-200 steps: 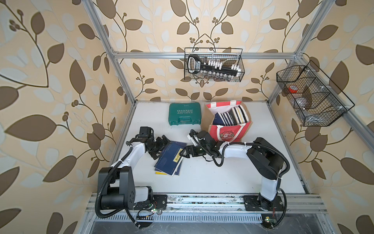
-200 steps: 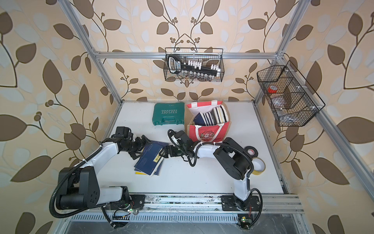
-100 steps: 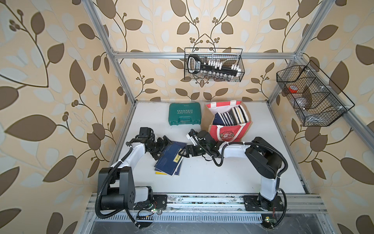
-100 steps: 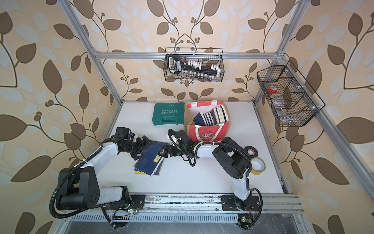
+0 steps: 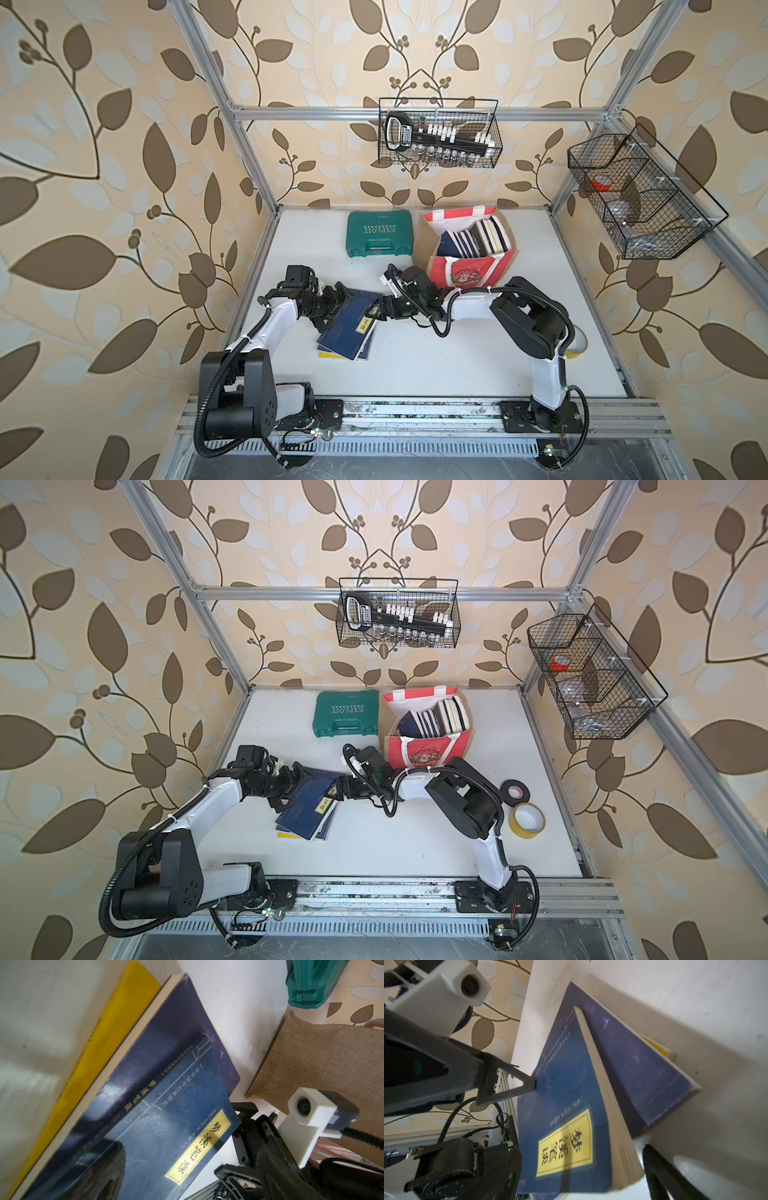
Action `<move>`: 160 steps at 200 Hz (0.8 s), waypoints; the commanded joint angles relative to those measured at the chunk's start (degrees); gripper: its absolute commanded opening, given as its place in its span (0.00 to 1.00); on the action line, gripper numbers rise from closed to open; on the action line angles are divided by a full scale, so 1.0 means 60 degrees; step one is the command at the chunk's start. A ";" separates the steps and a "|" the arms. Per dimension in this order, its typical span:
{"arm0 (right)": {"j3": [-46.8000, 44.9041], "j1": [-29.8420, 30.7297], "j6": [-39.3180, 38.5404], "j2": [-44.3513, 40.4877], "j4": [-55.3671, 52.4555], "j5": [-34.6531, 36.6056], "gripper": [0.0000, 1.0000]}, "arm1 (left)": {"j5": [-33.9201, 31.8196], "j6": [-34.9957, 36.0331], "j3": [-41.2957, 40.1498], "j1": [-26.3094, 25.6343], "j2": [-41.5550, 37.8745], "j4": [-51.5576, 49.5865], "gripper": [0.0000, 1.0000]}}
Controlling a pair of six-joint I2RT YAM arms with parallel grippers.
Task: Put the books into the canvas bag
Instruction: Pick up the book from the book.
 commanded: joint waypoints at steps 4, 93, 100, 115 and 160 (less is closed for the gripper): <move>0.0478 -0.0026 -0.0007 0.0233 -0.0229 0.0276 0.82 | 0.0154 0.0179 -0.0138 0.0084 -0.0011 -0.0050 0.99; 0.0361 0.0046 -0.0410 -0.0600 -0.1530 0.2121 0.26 | 0.0228 0.0121 -0.0182 0.0073 0.0070 0.0127 0.99; 0.0366 0.0073 -0.0462 -0.0696 -0.1731 0.2279 0.21 | 0.0235 0.0123 -0.0170 0.0075 0.0070 0.0118 0.99; 0.0337 0.0126 -0.0563 -0.0923 -0.1861 0.2501 0.12 | 0.0221 0.0115 -0.0167 0.0083 0.0070 0.0130 0.99; 0.0237 0.0151 -0.0609 -0.1204 -0.1736 0.2231 0.00 | 0.0239 0.0106 -0.0125 0.0072 0.0128 0.0136 0.99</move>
